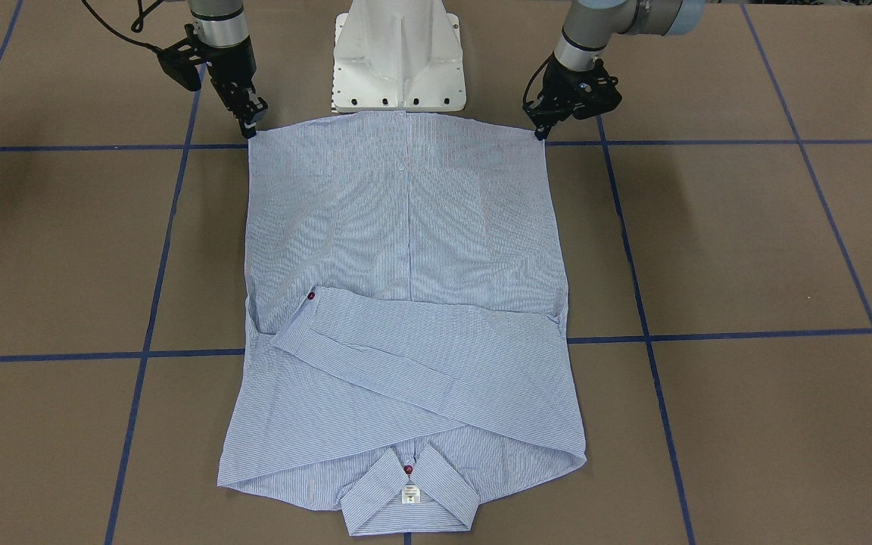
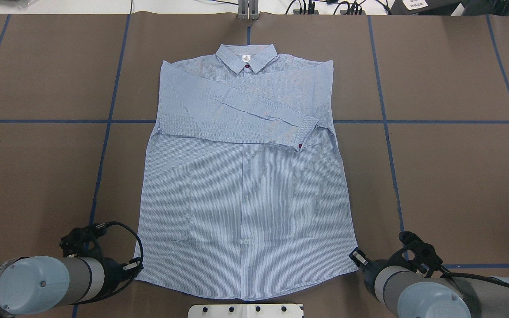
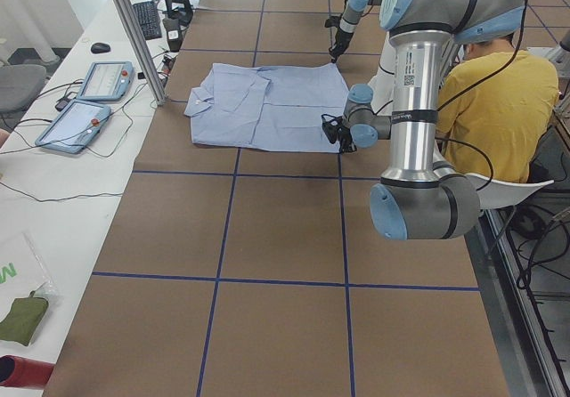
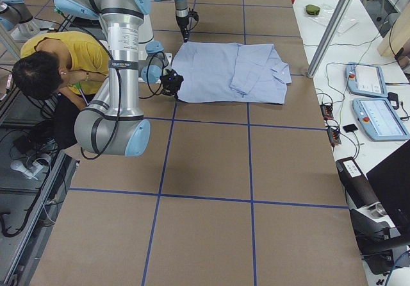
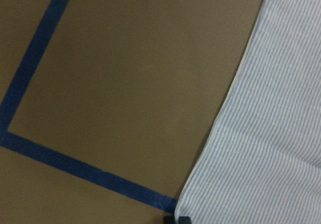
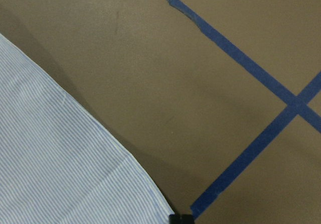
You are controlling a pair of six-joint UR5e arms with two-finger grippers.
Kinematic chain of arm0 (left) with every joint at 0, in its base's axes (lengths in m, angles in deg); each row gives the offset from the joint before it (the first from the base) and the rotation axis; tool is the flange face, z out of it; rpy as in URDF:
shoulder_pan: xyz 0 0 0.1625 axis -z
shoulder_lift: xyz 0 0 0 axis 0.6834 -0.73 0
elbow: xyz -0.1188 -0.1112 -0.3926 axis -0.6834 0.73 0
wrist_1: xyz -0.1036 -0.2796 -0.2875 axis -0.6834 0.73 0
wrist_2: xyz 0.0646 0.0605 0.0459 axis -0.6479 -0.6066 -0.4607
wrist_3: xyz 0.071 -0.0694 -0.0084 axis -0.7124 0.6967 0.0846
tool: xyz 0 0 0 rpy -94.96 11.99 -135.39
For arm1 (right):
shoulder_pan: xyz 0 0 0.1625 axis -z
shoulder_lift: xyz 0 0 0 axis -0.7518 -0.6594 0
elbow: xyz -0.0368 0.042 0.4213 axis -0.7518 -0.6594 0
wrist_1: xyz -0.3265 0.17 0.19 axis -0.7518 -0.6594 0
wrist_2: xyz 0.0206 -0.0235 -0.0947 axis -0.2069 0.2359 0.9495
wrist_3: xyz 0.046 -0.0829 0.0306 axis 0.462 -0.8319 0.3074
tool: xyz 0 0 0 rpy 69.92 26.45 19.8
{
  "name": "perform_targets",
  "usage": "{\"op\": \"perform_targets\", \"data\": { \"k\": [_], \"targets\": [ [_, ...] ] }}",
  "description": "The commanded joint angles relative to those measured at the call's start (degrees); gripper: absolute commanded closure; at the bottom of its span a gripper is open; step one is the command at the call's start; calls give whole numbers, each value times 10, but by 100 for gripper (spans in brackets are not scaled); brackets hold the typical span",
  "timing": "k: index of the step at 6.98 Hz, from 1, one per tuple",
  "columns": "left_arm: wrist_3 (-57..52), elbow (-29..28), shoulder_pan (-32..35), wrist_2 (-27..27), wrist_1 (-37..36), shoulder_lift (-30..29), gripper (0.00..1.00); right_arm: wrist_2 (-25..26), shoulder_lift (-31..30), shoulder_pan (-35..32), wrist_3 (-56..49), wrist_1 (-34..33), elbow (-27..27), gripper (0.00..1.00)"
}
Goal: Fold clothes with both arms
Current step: 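Lower both grippers to the hem corners nearest the robot and grasp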
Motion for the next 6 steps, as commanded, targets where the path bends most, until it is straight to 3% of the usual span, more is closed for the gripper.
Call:
{"op": "perform_targets", "data": {
  "k": [1, 5, 6],
  "targets": [
    [1, 28, 2, 2, 0, 1, 100, 0, 1, 0, 1, 0, 3, 100],
    [7, 192, 9, 9, -7, 71, 100, -19, -48, -2, 2, 0, 109, 100],
    [25, 197, 24, 18, -8, 55, 100, -18, -43, -28, 2, 0, 114, 100]
  ]
}}
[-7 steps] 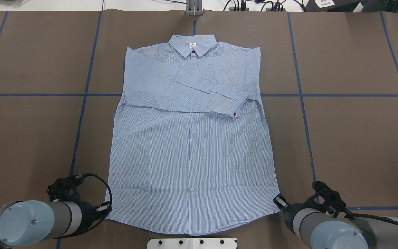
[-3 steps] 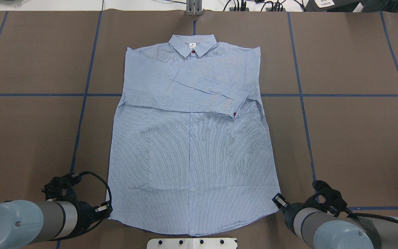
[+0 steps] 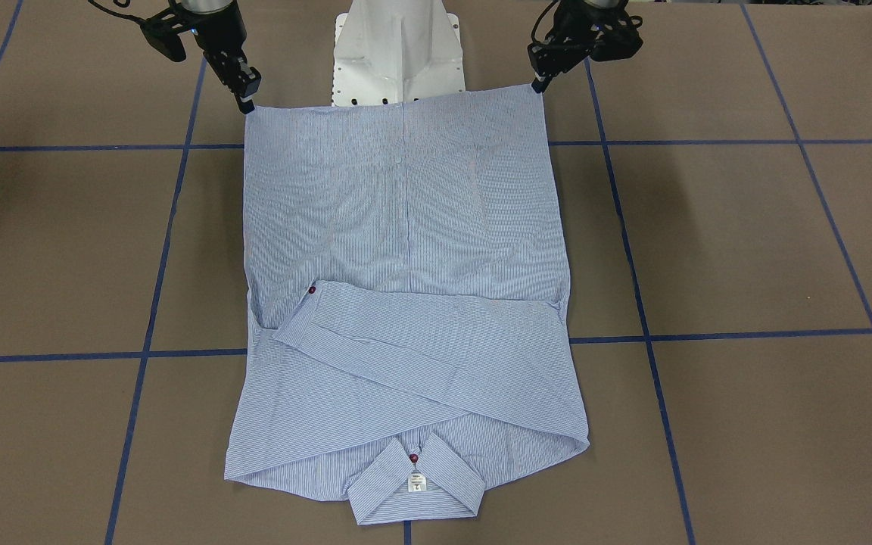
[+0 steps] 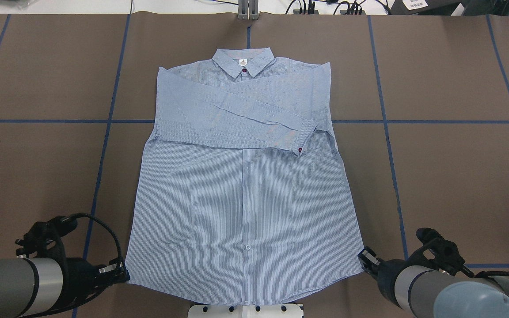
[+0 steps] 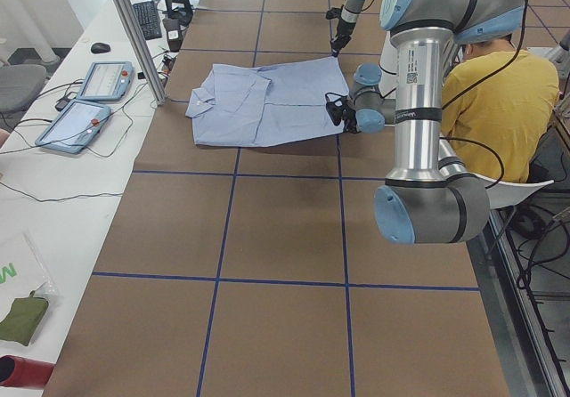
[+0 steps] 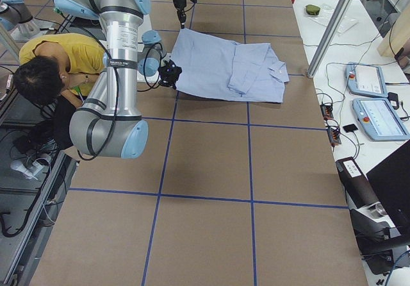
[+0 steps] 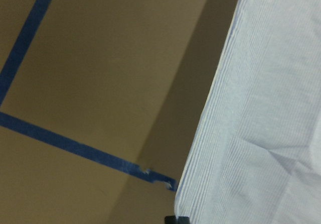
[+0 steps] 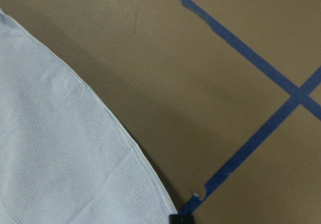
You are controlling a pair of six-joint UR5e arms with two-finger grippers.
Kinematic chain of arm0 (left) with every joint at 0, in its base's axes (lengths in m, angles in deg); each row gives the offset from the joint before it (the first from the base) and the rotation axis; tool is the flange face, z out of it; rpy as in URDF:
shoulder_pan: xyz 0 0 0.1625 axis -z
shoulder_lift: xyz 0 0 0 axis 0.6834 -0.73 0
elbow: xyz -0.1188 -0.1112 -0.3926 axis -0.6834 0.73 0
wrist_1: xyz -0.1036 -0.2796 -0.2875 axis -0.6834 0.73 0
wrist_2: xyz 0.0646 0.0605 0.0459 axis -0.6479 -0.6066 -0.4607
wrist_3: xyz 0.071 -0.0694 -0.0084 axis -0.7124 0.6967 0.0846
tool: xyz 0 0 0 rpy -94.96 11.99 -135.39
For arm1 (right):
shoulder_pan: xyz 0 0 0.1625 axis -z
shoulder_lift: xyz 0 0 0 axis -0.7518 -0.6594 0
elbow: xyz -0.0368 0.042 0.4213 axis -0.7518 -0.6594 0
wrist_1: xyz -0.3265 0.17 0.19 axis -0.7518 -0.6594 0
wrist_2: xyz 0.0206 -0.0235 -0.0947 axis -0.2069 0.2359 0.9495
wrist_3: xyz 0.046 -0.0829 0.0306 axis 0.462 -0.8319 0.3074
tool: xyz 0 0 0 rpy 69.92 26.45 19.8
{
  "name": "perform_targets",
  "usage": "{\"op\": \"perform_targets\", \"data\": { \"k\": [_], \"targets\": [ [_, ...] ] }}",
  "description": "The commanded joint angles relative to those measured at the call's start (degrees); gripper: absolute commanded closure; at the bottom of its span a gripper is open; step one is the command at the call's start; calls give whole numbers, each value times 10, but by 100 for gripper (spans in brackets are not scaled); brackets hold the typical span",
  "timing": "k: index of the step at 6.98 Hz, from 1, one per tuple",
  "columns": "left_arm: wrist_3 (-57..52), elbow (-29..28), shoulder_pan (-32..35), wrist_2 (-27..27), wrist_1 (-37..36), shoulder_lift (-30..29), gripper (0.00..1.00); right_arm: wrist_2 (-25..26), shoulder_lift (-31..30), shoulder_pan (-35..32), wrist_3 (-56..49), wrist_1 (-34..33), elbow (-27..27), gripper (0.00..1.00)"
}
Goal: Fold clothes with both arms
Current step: 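Lift the hem with both grippers and fold it toward the collar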
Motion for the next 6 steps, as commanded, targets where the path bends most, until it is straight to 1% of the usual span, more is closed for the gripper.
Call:
{"op": "perform_targets", "data": {
  "k": [1, 2, 3, 4, 5, 6],
  "targets": [
    [15, 16, 63, 14, -3, -37, 100, -4, 7, -67, -1, 1, 19, 100],
    [9, -7, 122, 36, -8, -81, 100, -17, 47, -108, -4, 1, 15, 100],
    [7, -47, 185, 77, -21, -136, 100, -37, 71, -149, -4, 0, 6, 100],
    [6, -87, 224, 89, -31, -178, 100, -38, 87, -197, -4, 0, 4, 100],
    [3, -106, 252, 90, -30, -185, 100, -38, 98, -234, -5, 0, -8, 100],
    [-23, -107, 292, 117, -31, -186, 100, -37, 146, -269, -4, 0, -50, 100]
  ]
}}
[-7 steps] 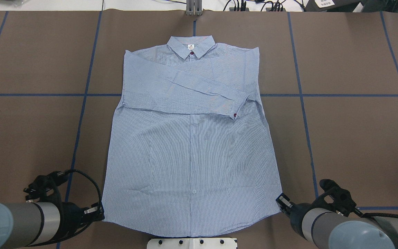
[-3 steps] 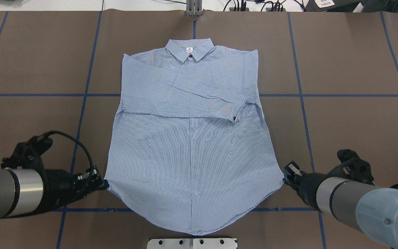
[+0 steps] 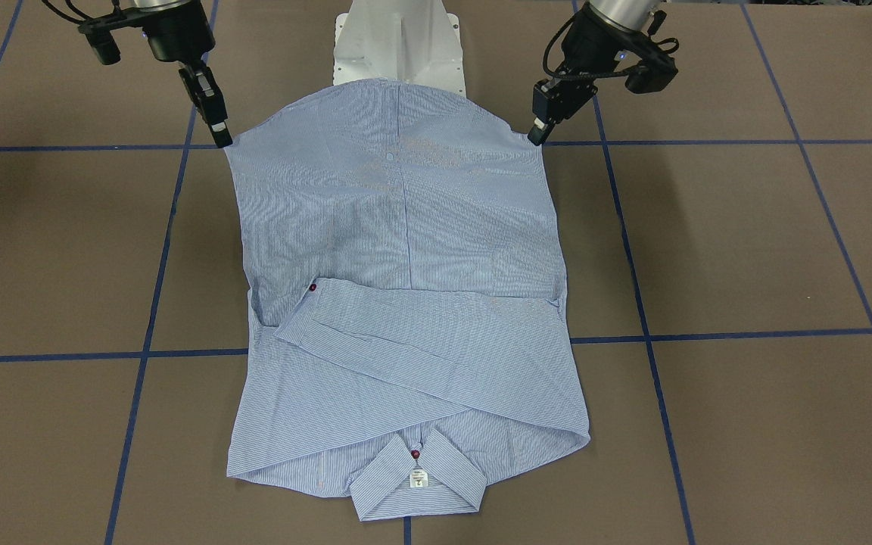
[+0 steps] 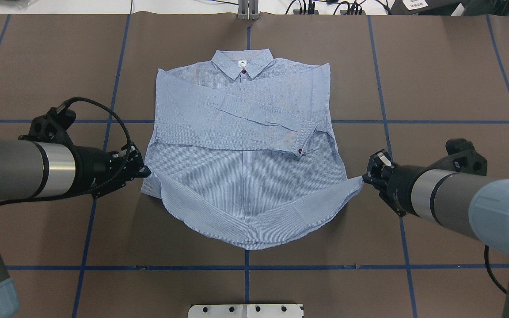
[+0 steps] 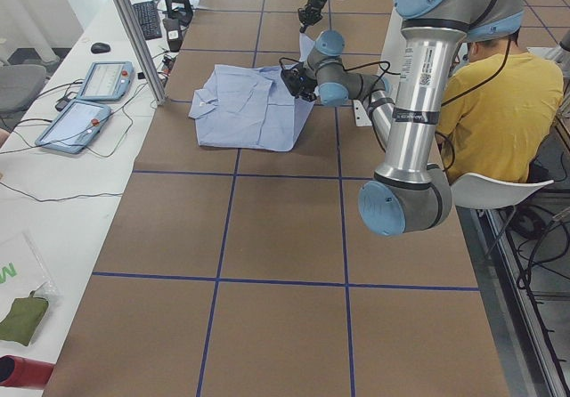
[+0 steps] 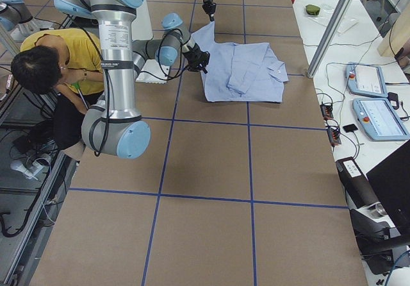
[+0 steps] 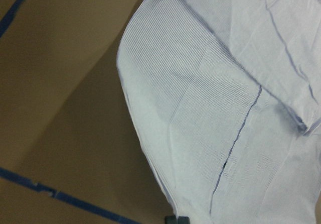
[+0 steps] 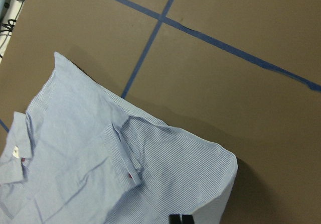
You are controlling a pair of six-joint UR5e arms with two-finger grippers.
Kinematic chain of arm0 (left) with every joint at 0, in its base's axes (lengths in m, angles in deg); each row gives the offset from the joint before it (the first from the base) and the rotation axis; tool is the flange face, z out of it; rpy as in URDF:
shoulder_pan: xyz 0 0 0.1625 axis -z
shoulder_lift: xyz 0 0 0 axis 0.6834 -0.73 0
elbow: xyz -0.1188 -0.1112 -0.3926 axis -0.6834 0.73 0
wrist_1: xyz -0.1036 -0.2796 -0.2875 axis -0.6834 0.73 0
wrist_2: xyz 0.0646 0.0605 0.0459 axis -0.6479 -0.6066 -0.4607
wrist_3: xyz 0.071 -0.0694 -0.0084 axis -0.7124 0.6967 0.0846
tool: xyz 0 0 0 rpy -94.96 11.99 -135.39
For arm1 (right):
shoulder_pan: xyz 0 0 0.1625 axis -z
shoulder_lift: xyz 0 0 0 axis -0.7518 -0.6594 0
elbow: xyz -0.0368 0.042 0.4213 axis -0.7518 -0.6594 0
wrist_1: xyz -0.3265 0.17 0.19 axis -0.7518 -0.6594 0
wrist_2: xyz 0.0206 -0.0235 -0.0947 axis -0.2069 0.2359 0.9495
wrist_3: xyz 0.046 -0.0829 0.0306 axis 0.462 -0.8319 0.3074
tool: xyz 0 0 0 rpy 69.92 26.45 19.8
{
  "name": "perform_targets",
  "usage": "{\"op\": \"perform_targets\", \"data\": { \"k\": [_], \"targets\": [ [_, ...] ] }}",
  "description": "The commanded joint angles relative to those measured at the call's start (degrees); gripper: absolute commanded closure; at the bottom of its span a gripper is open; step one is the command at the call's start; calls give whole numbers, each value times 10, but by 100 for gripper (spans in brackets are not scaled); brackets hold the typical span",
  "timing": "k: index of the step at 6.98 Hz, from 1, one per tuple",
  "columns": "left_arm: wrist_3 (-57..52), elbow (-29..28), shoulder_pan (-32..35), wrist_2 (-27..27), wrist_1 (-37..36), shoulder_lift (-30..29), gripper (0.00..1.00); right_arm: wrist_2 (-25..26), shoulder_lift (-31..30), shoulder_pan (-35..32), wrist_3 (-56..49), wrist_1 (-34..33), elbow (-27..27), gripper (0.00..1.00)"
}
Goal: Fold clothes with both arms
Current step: 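Lift the hem with both grippers and fold it toward the collar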
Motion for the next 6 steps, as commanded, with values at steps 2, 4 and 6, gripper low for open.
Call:
{"op": "perform_targets", "data": {
  "k": [2, 4, 6],
  "targets": [
    [-25, -17, 86, 47, -2, -10, 100, 4, 86, -91, 3, 0, -80, 100],
    [-24, -17, 105, 68, -2, -10, 100, 16, 123, -110, 9, 1, -122, 100],
    [-27, -63, 108, 67, 2, -34, 100, 37, 163, -114, 7, 7, -183, 100]
  ]
}}
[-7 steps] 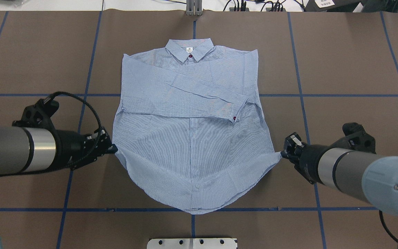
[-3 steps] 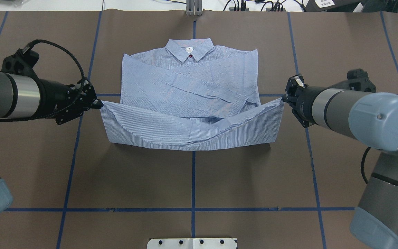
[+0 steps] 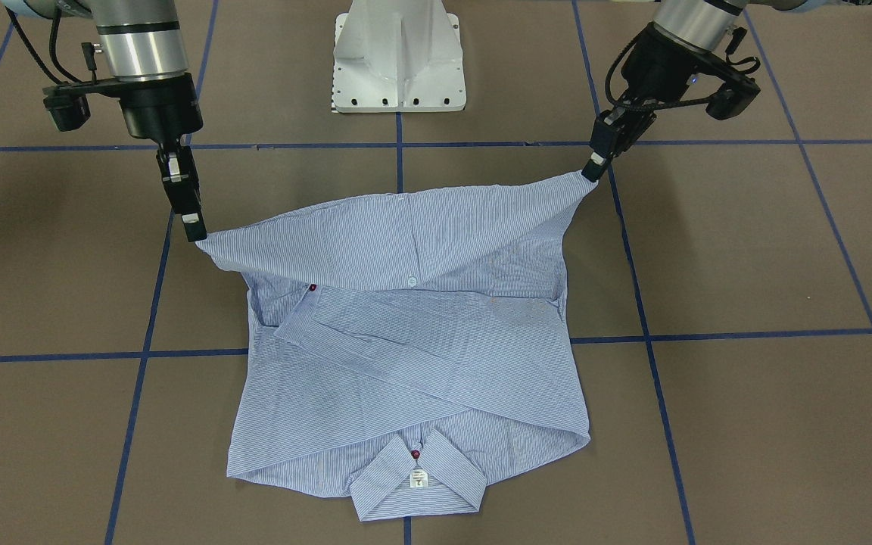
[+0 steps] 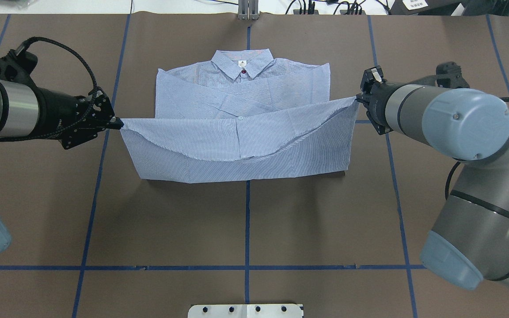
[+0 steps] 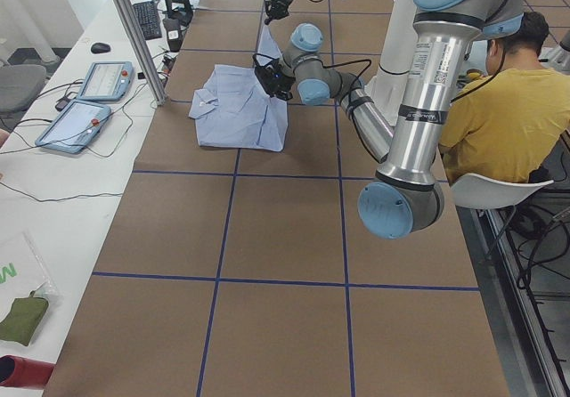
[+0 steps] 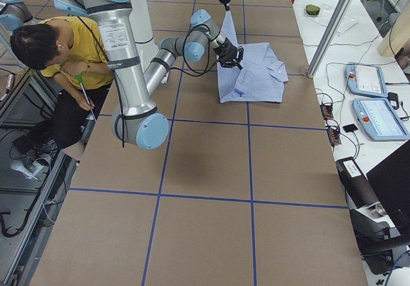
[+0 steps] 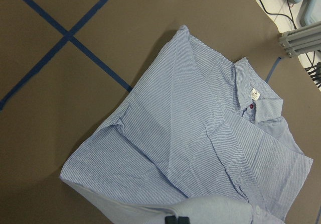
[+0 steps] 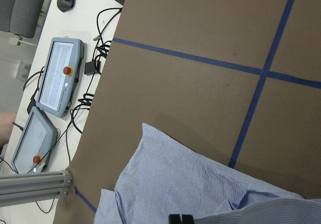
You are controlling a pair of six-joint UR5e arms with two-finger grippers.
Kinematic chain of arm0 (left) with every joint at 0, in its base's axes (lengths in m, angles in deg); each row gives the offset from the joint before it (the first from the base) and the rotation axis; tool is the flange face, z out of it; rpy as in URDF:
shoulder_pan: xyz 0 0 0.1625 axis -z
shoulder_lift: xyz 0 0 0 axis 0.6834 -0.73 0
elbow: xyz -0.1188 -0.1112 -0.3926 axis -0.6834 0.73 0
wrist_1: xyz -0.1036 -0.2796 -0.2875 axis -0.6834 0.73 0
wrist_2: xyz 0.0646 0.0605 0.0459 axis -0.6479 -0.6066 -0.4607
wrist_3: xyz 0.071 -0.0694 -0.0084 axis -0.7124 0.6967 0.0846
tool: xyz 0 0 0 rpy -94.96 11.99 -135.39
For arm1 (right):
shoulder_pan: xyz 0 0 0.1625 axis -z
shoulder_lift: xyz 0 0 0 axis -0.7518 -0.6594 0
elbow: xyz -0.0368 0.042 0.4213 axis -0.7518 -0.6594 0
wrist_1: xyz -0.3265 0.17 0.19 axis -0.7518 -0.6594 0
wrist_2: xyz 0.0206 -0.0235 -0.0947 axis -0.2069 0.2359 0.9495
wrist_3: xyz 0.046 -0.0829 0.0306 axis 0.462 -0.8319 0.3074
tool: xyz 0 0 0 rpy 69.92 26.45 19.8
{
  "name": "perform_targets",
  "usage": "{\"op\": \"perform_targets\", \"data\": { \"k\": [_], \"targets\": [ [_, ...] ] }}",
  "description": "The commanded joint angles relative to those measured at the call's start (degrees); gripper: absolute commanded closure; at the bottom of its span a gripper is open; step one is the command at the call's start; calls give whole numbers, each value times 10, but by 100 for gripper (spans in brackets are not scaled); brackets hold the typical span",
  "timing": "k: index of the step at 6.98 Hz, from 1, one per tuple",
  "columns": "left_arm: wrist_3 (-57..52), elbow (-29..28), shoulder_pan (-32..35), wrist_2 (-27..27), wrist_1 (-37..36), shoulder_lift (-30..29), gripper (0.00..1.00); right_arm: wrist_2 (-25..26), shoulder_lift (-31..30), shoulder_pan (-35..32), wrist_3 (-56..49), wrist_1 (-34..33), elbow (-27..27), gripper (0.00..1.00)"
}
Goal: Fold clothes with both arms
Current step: 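Lift the hem with both grippers and fold it toward the collar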
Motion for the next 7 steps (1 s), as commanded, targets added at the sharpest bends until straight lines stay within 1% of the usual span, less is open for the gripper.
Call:
{"op": "perform_targets", "data": {
  "k": [1, 2, 3, 4, 5, 7],
  "targets": [
    [-12, -85, 6, -2, 4, -59, 100, 7, 44, -9, -7, 3, -73, 100],
    [-41, -147, 16, -2, 9, -94, 100, 7, 44, -18, -9, 3, -90, 100],
    [-57, -212, 28, -3, 49, -115, 100, 6, 49, -22, -11, 7, -114, 100],
    [-61, -273, 35, -3, 109, -122, 100, 6, 59, -26, -17, 36, -149, 100],
    [-61, -319, 41, -19, 138, -143, 100, 4, 78, -36, -17, 69, -199, 100],
    [-64, -392, 41, -49, 146, -195, 100, 0, 125, -43, -17, 73, -280, 100]
  ]
}}
